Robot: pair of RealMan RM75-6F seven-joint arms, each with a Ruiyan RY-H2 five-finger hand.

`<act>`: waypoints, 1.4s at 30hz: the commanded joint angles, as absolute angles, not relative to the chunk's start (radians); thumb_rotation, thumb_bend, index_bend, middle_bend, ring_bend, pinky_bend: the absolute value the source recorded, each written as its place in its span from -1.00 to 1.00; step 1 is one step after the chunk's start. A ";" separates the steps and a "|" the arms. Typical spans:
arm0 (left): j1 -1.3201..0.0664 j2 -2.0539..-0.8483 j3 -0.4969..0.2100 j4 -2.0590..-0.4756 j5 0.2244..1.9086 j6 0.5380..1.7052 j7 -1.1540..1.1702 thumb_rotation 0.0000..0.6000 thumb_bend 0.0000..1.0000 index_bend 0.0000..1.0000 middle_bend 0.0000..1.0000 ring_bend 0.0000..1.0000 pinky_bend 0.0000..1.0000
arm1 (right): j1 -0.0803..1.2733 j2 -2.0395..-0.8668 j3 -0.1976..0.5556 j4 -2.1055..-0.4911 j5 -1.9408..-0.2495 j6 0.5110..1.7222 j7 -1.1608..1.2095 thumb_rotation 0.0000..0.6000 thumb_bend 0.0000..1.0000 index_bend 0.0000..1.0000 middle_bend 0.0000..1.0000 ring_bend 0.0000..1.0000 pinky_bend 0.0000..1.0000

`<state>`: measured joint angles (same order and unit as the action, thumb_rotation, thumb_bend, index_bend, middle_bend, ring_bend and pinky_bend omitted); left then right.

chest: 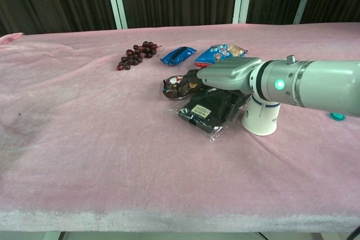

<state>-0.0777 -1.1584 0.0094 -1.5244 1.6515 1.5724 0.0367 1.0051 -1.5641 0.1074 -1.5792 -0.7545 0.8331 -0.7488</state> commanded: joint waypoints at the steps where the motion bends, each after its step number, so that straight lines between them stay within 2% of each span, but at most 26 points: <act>1: -0.078 -1.159 0.013 -1.523 1.654 1.569 0.039 1.00 -0.20 -1.00 -1.00 -1.00 -0.89 | 1.008 -1.557 0.102 -1.585 -0.752 0.839 -0.744 1.00 -0.24 -1.00 -1.00 -1.00 -1.00; 6: -0.078 -1.160 0.012 -1.522 1.658 1.573 0.039 1.00 -0.20 -1.00 -1.00 -1.00 -0.89 | 1.007 -1.534 0.090 -1.611 -0.768 0.853 -0.732 1.00 -0.23 -1.00 -1.00 -1.00 -1.00; 15: -0.084 -1.160 0.014 -1.528 1.657 1.562 0.044 1.00 -0.20 -1.00 -1.00 -1.00 -0.89 | 0.925 -1.361 0.000 -1.740 -0.917 0.916 -0.683 1.00 -0.23 -1.00 -1.00 -1.00 -1.00; 18: -0.083 -1.159 0.015 -1.527 1.658 1.563 0.043 1.00 -0.20 -1.00 -1.00 -1.00 -0.89 | 0.916 -1.345 -0.010 -1.743 -0.933 0.920 -0.677 1.00 -0.24 -1.00 -1.00 -1.00 -1.00; 21: -0.080 -1.161 0.015 -1.529 1.653 1.564 0.049 1.00 -0.20 -1.00 -1.00 -1.00 -0.89 | 0.873 -1.294 -0.051 -1.716 -0.958 0.914 -0.629 1.00 -0.24 -1.00 -1.00 -1.00 -1.00; 26: -0.081 -1.166 0.016 -1.531 1.659 1.564 0.064 1.00 -0.20 -1.00 -1.00 -1.00 -0.89 | 0.854 -1.306 -0.055 -1.651 -1.006 0.880 -0.562 1.00 -0.24 -0.99 -1.00 -1.00 -1.00; 30: -0.084 -1.167 0.016 -1.531 1.659 1.559 0.065 1.00 -0.20 -1.00 -1.00 -1.00 -0.89 | 0.854 -1.332 -0.045 -1.611 -1.020 0.857 -0.538 1.00 -0.23 -0.76 -1.00 -1.00 -1.00; 35: -0.083 -1.164 0.013 -1.531 1.655 1.563 0.057 1.00 -0.20 -1.00 -1.00 -1.00 -0.89 | 0.851 -1.350 -0.033 -1.592 -1.048 0.854 -0.523 1.00 -0.24 -0.62 -1.00 -1.00 -1.00; 39: -0.080 -1.162 0.014 -1.529 1.655 1.568 0.052 1.00 -0.20 -1.00 -1.00 -1.00 -0.89 | 0.848 -1.358 -0.027 -1.583 -1.054 0.864 -0.536 1.00 -0.23 -0.24 -1.00 -1.00 -1.00; 42: -0.079 -1.162 0.015 -1.528 1.657 1.569 0.052 1.00 -0.20 -1.00 -1.00 -1.00 -0.89 | 0.843 -1.363 -0.023 -1.578 -1.047 0.878 -0.558 1.00 -0.24 -0.03 -1.00 -1.00 -1.00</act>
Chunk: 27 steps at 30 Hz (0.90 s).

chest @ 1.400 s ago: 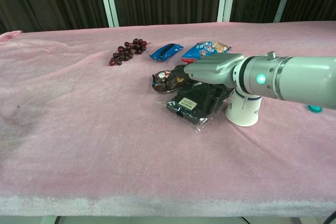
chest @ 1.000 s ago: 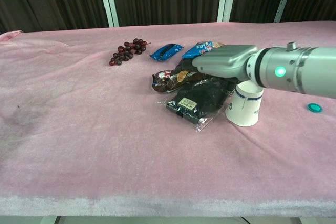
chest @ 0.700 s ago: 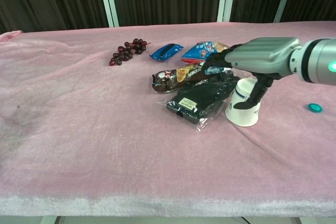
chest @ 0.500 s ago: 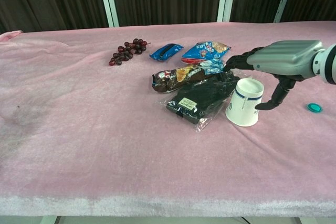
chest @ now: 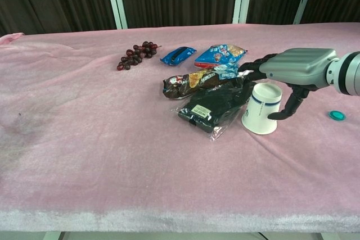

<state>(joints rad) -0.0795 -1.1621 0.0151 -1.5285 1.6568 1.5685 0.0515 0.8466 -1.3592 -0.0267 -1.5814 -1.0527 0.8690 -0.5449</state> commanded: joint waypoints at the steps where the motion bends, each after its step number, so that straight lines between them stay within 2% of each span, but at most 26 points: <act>1: -0.079 -1.162 0.015 -1.528 1.657 1.570 0.052 1.00 -0.20 -1.00 -1.00 -1.00 -0.89 | 0.842 -1.365 -0.022 -1.578 -1.040 0.880 -0.566 1.00 -0.23 -0.01 -1.00 -1.00 -1.00; 9: -0.079 -1.163 0.014 -1.528 1.655 1.568 0.055 1.00 -0.20 -1.00 -1.00 -1.00 -0.89 | 0.829 -1.347 -0.007 -1.603 -1.043 0.904 -0.573 1.00 -0.23 0.11 -1.00 -1.00 -1.00; 16: -0.078 -1.163 0.015 -1.530 1.655 1.569 0.055 1.00 -0.20 -1.00 -1.00 -1.00 -0.89 | 0.764 -1.227 -0.024 -1.676 -1.129 0.999 -0.550 1.00 -0.24 0.11 -1.00 -1.00 -1.00; 21: -0.077 -1.164 0.018 -1.532 1.659 1.571 0.059 1.00 -0.20 -1.00 -1.00 -1.00 -0.89 | 0.719 -1.185 -0.061 -1.644 -1.136 0.996 -0.535 1.00 -0.24 0.10 -1.00 -1.00 -1.00; 27: -0.081 -1.165 0.017 -1.533 1.657 1.563 0.060 1.00 -0.19 -1.00 -1.00 -1.00 -0.89 | 0.674 -1.197 -0.079 -1.557 -1.157 0.969 -0.458 1.00 -0.24 0.10 -1.00 -1.00 -1.00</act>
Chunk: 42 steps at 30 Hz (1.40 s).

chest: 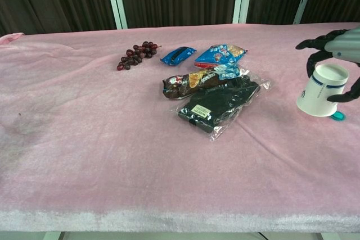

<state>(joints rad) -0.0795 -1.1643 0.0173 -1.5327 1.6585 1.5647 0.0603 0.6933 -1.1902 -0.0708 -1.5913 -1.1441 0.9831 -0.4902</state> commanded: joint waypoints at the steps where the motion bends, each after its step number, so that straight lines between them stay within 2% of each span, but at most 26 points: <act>1: -0.082 -1.165 0.016 -1.533 1.656 1.560 0.060 1.00 -0.20 -1.00 -1.00 -1.00 -0.89 | 0.668 -1.202 -0.079 -1.542 -1.163 0.965 -0.442 1.00 -0.24 0.10 -1.00 -1.00 -1.00; 12: -0.082 -1.163 0.015 -1.533 1.653 1.560 0.057 1.00 -0.20 -1.00 -1.00 -1.00 -0.89 | 0.632 -1.225 -0.072 -1.462 -1.211 0.940 -0.373 1.00 -0.24 0.10 -1.00 -1.00 -1.00; 17: -0.082 -1.163 0.017 -1.534 1.656 1.561 0.058 1.00 -0.20 -1.00 -1.00 -1.00 -0.89 | 0.626 -1.232 -0.060 -1.447 -1.207 0.926 -0.379 1.00 -0.24 -0.01 -1.00 -1.00 -1.00; 20: -0.081 -1.163 0.016 -1.534 1.655 1.563 0.058 1.00 -0.20 -1.00 -1.00 -1.00 -0.89 | 0.624 -1.224 -0.057 -1.456 -1.191 0.912 -0.397 1.00 -0.24 -0.28 -1.00 -1.00 -1.00; 21: -0.081 -1.163 0.016 -1.534 1.655 1.563 0.057 1.00 -0.20 -1.00 -1.00 -1.00 -0.89 | 0.623 -1.220 -0.056 -1.461 -1.187 0.908 -0.398 1.00 -0.24 -0.48 -1.00 -1.00 -1.00; 24: -0.080 -1.163 0.016 -1.533 1.655 1.564 0.056 1.00 -0.20 -1.00 -1.00 -1.00 -0.89 | 0.618 -1.202 -0.053 -1.482 -1.184 0.901 -0.394 1.00 -0.24 -0.84 -1.00 -1.00 -1.00; 27: -0.080 -1.163 0.017 -1.532 1.656 1.565 0.056 1.00 -0.20 -1.00 -1.00 -1.00 -0.89 | 0.609 -1.186 -0.052 -1.498 -1.192 0.905 -0.385 1.00 -0.24 -0.98 -1.00 -1.00 -1.00; 29: -0.079 -1.163 0.017 -1.533 1.657 1.566 0.055 1.00 -0.20 -1.00 -1.00 -1.00 -0.89 | 0.600 -1.172 -0.048 -1.516 -1.200 0.920 -0.372 1.00 -0.24 -1.00 -1.00 -1.00 -1.00; 33: -0.077 -1.163 0.015 -1.532 1.657 1.572 0.055 1.00 -0.20 -1.00 -1.00 -1.00 -0.89 | 0.531 -1.115 -0.047 -1.612 -1.278 1.053 -0.305 1.00 -0.24 -1.00 -1.00 -1.00 -1.00; 36: -0.074 -1.162 0.013 -1.531 1.656 1.580 0.055 1.00 -0.20 -1.00 -1.00 -1.00 -0.89 | 0.409 -1.090 -0.079 -1.666 -1.403 1.276 -0.262 1.00 -0.24 -1.00 -1.00 -1.00 -1.00; 37: -0.073 -1.163 0.013 -1.530 1.659 1.585 0.053 1.00 -0.20 -1.00 -1.00 -1.00 -0.89 | 0.351 -1.093 -0.099 -1.671 -1.438 1.362 -0.259 1.00 -0.24 -1.00 -1.00 -1.00 -1.00; 40: -0.069 -1.170 0.009 -1.517 1.674 1.609 0.047 1.00 -0.20 -1.00 -1.00 -1.00 -0.89 | 0.223 -1.123 -0.141 -1.664 -1.468 1.508 -0.261 1.00 -0.24 -1.00 -1.00 -1.00 -1.00; 42: -0.069 -1.173 0.009 -1.513 1.683 1.618 0.045 1.00 -0.20 -1.00 -1.00 -1.00 -0.89 | 0.177 -1.149 -0.150 -1.638 -1.479 1.553 -0.243 1.00 -0.24 -1.00 -1.00 -1.00 -1.00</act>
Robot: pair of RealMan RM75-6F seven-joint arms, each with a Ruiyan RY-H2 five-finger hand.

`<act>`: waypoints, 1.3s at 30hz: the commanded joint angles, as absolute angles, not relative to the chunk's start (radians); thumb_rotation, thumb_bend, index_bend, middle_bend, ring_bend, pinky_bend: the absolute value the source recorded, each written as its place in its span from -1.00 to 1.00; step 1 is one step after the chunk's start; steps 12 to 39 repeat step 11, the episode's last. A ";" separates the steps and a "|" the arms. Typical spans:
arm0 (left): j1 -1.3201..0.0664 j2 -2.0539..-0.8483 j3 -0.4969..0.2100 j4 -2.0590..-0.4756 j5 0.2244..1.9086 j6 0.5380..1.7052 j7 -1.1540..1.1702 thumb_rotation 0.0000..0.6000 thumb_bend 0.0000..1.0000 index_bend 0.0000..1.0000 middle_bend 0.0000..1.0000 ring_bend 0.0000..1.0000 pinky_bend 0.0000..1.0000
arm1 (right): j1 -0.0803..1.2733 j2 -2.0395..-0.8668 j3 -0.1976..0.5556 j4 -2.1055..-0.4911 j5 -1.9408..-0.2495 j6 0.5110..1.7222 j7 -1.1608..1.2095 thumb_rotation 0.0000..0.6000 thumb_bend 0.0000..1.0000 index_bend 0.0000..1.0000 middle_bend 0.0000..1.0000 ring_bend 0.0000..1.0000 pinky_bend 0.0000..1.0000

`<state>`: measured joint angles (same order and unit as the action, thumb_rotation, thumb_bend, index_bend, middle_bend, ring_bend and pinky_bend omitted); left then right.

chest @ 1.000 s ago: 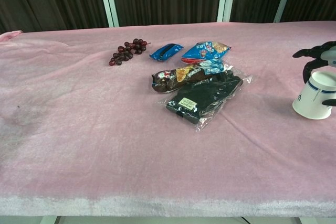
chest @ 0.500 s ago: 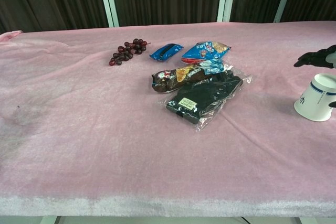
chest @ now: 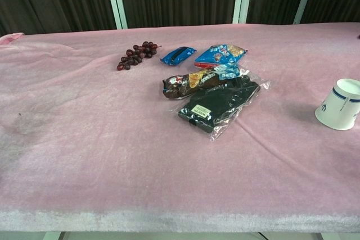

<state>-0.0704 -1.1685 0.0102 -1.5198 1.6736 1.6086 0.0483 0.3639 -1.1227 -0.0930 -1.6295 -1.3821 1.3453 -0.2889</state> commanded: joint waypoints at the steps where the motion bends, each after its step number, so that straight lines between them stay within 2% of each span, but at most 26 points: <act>1: -0.069 -1.176 0.009 -1.509 1.685 1.620 0.044 1.00 -0.20 -1.00 -1.00 -1.00 -0.89 | 0.157 -1.170 -0.145 -1.612 -1.484 1.573 -0.211 1.00 -0.24 -1.00 -1.00 -1.00 -1.00; 11: -0.080 -1.174 0.006 -1.523 1.669 1.588 0.059 1.00 -0.20 -1.00 -1.00 -1.00 -0.89 | 0.132 -1.175 -0.101 -1.559 -1.484 1.550 -0.157 1.00 -0.24 -1.00 -1.00 -1.00 -1.00; 39: -0.080 -1.174 0.006 -1.523 1.669 1.588 0.059 1.00 -0.20 -1.00 -1.00 -1.00 -0.89 | 0.132 -1.175 -0.101 -1.559 -1.484 1.550 -0.157 1.00 -0.24 -1.00 -1.00 -1.00 -1.00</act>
